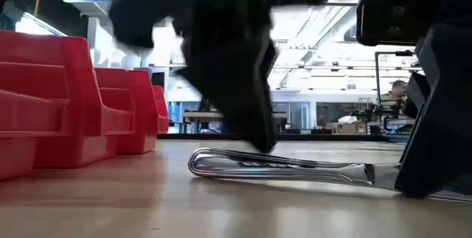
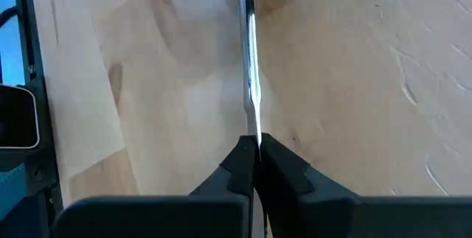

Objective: Sort silverware
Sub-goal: Put the silver knife in the bottom red bin

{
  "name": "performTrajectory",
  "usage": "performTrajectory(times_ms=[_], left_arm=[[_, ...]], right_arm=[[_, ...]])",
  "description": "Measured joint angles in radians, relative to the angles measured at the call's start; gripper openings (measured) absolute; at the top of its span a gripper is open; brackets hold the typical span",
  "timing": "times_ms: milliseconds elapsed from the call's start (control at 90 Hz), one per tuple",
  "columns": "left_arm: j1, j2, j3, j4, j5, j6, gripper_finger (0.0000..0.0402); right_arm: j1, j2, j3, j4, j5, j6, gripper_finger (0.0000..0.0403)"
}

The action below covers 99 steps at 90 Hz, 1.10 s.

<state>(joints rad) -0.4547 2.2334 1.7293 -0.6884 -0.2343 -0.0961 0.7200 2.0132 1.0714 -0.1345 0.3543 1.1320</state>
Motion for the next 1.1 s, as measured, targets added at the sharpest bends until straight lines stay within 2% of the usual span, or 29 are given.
performTrajectory(times_ms=[144,200,411,644,833,1100], left_arm=[[-0.014,0.024,0.001,0.116,0.113,0.007,0.0109],[-0.015,0.041,0.0,0.144,0.127,0.012,0.0109],[-0.001,0.09,0.007,0.149,0.098,-0.005,0.0109],[-0.009,0.063,0.003,0.115,0.11,-0.026,0.0109],[-0.04,0.041,-0.001,0.093,-0.026,-0.007,0.0109],[-0.013,0.063,0.004,0.102,-0.019,-0.005,0.0109]], right_arm=[[0.0,0.0,0.0,0.0,0.003,0.001,0.0],[0.0,0.0,0.0,0.0,0.004,0.002,0.0],[0.0,0.0,-0.002,0.0,0.013,0.0,0.0],[0.0,0.0,-0.002,0.001,0.011,-0.007,0.0],[0.0,0.0,-0.002,0.003,0.012,-0.009,0.0],[0.0,0.0,-0.003,0.006,0.016,-0.003,0.0]])
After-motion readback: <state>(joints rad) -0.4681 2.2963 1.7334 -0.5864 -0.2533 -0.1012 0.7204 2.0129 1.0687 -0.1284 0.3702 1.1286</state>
